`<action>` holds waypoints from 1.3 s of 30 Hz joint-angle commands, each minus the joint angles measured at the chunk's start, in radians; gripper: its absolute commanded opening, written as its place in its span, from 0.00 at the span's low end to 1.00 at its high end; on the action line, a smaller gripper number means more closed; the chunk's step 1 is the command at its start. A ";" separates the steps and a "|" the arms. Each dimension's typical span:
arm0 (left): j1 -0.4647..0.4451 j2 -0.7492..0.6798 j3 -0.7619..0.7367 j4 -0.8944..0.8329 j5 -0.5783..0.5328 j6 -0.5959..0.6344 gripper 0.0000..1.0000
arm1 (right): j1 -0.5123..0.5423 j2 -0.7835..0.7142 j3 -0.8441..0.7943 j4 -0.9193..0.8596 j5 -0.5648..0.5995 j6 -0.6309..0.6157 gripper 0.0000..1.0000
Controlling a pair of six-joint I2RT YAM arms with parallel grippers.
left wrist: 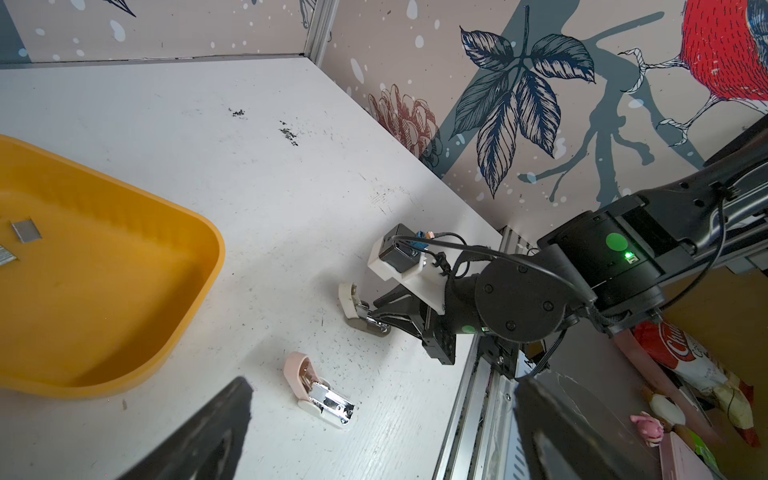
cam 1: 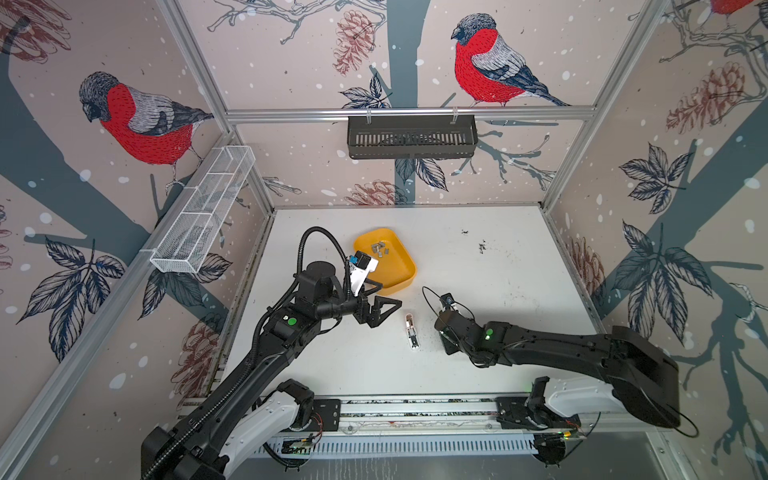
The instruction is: Load the staples into the stapler
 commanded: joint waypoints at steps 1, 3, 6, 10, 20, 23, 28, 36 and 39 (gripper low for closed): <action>0.003 -0.005 0.000 0.019 0.004 -0.002 0.98 | 0.003 0.008 0.007 -0.009 0.024 0.011 0.10; 0.002 -0.006 0.000 0.019 0.003 -0.002 0.98 | 0.004 0.011 0.007 -0.009 0.024 0.012 0.10; 0.003 -0.005 0.000 0.020 0.004 -0.002 0.98 | 0.005 0.020 0.007 -0.010 0.027 0.014 0.11; 0.002 -0.006 0.000 0.020 0.004 -0.002 0.98 | 0.008 0.028 0.008 -0.010 0.027 0.016 0.10; 0.002 -0.006 0.000 0.021 0.002 0.000 0.98 | 0.027 0.052 0.020 -0.037 0.056 0.025 0.11; 0.002 -0.006 0.000 0.020 0.003 0.000 0.98 | 0.028 0.053 0.024 -0.035 0.057 0.030 0.17; 0.001 -0.005 0.000 0.019 0.004 0.000 0.98 | 0.028 0.044 0.029 -0.027 0.053 0.034 0.19; 0.002 -0.009 -0.001 0.019 0.005 -0.002 0.98 | 0.012 0.009 0.017 -0.012 0.022 0.034 0.23; 0.001 -0.009 -0.001 0.020 0.005 -0.003 0.98 | 0.006 -0.010 0.005 -0.005 0.016 0.040 0.24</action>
